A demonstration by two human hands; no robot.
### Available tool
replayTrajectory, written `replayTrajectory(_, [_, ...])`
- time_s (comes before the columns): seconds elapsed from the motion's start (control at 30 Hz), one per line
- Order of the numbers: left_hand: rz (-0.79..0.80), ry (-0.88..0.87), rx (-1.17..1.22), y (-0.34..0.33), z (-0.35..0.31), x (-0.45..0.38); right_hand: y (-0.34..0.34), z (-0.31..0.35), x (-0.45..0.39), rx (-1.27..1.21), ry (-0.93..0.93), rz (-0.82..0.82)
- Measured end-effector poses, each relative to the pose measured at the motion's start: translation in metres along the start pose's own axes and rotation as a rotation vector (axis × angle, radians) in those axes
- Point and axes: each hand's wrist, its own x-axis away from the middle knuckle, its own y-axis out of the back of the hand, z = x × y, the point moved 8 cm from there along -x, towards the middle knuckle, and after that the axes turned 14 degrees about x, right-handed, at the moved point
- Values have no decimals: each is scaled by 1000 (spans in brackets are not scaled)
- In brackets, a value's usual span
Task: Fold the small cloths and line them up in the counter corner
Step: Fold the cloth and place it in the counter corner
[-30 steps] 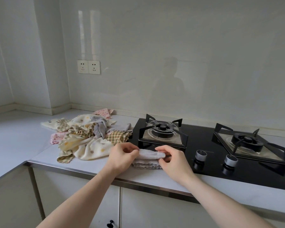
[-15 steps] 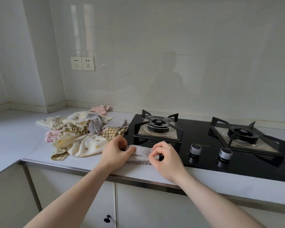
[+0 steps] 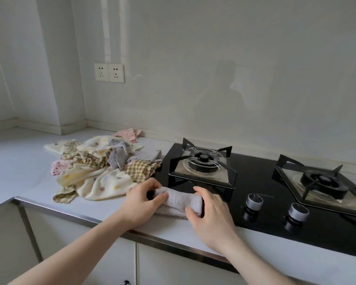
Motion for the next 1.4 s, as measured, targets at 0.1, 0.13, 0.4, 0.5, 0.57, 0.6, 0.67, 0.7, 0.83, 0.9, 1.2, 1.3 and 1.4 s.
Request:
replayTrajectory(0.1, [33,-16,79,-4,-6,2,1,2,3,-21,18,31])
replayTrajectory(0.13, [42,-16,98,-4,-7,3,1,1,4,-36,16,39])
replayTrajectory(0.4, [97,111,41,-7,1,-1,-10,-20,7,-272,-197,134])
replayTrajectory(0.5, [111,183,-100,-9,-9,-3,-2,-17,7,-306,-262,174])
replayTrajectory(0.57, [155,252,-144,-17,-21,1,9,-14,5,-308,-277,290])
replayTrajectory(0.6, [191,305,-160,-21,-29,4,18,-12,0,-315,-287,394])
replayTrajectory(0.67, [227,473,-90,-20,-53,15,46,-5,-8,-340,-326,623])
replayTrajectory(0.7, [203,538,-19,-15,-69,20,66,-1,-12,-341,-333,689])
replayTrajectory(0.83, [121,532,158,12,-157,34,162,19,-12,-369,-363,728])
replayTrajectory(0.9, [166,495,206,19,-195,32,199,22,-3,-407,-414,687])
replayTrajectory(1.2, [396,324,221,-18,-302,-16,305,-11,30,-587,-646,432])
replayTrajectory(1.3, [512,254,204,-51,-333,-24,332,-42,49,-624,-763,315])
replayTrajectory(1.4, [628,192,162,-92,-362,-29,356,-74,72,-632,-876,217])
